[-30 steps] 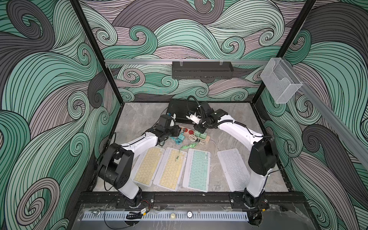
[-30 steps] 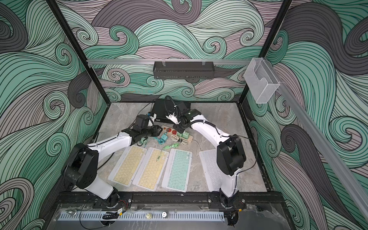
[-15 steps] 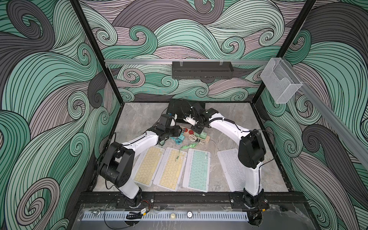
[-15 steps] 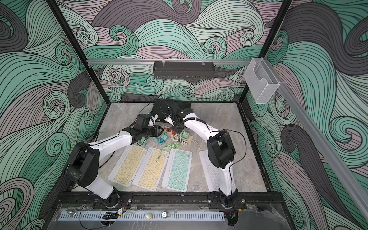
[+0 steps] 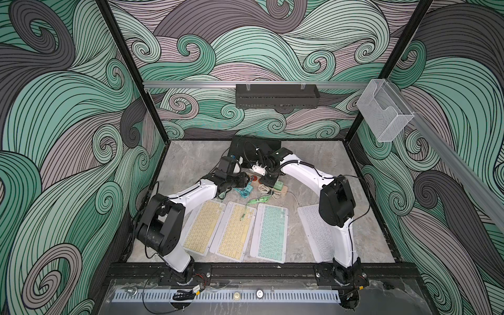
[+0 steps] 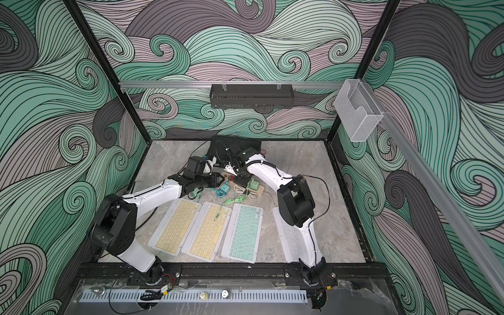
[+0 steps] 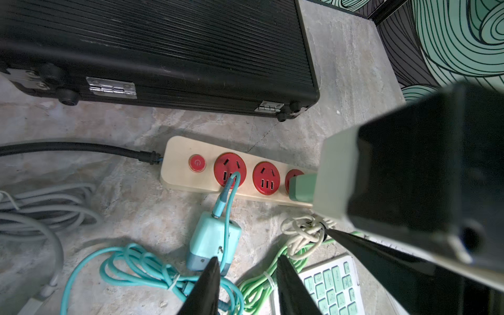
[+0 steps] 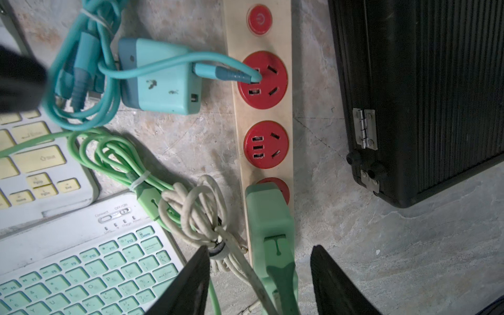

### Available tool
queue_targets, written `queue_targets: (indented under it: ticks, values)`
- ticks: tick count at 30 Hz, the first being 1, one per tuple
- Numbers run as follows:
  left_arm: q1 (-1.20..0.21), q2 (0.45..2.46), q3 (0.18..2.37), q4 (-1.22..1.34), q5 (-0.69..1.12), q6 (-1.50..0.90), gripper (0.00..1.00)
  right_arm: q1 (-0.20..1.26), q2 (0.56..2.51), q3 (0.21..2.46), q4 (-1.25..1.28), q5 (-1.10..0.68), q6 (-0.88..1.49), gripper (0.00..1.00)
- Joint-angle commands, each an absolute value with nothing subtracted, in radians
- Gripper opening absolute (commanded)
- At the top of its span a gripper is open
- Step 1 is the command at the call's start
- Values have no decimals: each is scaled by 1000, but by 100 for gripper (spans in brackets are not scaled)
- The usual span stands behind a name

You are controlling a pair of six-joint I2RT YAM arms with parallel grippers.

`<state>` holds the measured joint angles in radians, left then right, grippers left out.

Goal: Unplug the wireless keyboard
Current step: Remove the plug from the socket.

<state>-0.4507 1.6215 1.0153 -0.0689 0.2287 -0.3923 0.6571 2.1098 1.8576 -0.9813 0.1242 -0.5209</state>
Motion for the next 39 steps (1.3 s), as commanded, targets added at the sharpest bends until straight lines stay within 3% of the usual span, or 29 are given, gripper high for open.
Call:
queue_targets:
  ticks: [1, 9, 14, 22, 29, 39]
  values:
    - [-428, 1642, 1052, -87, 258, -410, 37, 654, 2078, 1850, -1021, 129, -557, 61]
    - [-389, 1671, 1043, -54, 333, -462, 35, 635, 2092, 1862, -1019, 111, -538, 58]
    - [-382, 1677, 1045, -55, 342, -459, 35, 621, 1994, 1791, -931, 38, -533, 55]
    - [-381, 1698, 1052, -46, 351, -434, 35, 577, 1825, 1659, -777, -61, -508, 40]
    - [-379, 1748, 1082, -51, 347, -378, 34, 481, 1710, 1496, -597, -54, -502, 42]
    - [-375, 1755, 1086, -20, 397, -353, 33, 484, 1873, 1618, -690, -110, -591, 41]
